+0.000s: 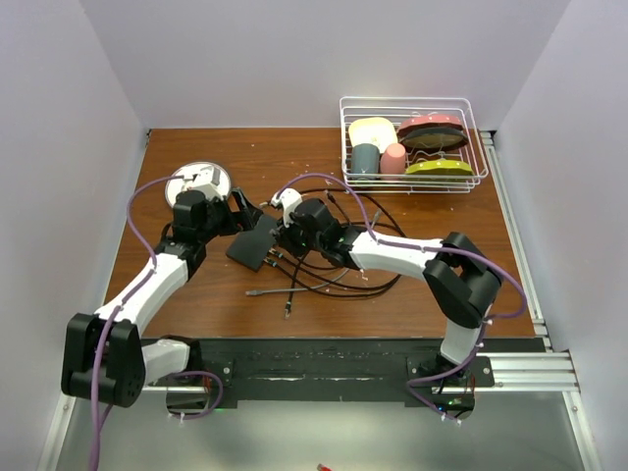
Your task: Insert the plug into the switch port
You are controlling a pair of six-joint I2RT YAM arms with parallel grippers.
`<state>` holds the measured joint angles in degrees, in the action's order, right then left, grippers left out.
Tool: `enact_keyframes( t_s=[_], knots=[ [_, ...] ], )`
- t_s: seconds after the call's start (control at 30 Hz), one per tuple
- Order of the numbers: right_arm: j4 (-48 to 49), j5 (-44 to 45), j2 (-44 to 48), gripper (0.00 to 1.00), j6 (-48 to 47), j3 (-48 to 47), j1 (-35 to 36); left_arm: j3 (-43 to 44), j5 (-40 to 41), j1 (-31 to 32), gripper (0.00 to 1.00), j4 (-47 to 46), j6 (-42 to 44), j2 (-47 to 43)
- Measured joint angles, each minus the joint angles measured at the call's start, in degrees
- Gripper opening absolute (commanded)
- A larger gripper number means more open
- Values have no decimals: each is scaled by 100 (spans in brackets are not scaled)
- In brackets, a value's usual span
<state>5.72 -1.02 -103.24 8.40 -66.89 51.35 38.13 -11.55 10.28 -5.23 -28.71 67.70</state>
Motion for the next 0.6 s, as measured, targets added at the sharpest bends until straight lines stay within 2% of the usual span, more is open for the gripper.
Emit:
enact_keyframes(
  t_s=[0.47, 0.6],
  knots=[
    [-76, -271, -1130, 0, 85, -588, -444, -129, 33, -212, 92, -376, 146, 1126],
    [-234, -299, -1368, 0, 103, -702, -450, -219, 81, -280, 92, -463, 201, 1215]
  ],
)
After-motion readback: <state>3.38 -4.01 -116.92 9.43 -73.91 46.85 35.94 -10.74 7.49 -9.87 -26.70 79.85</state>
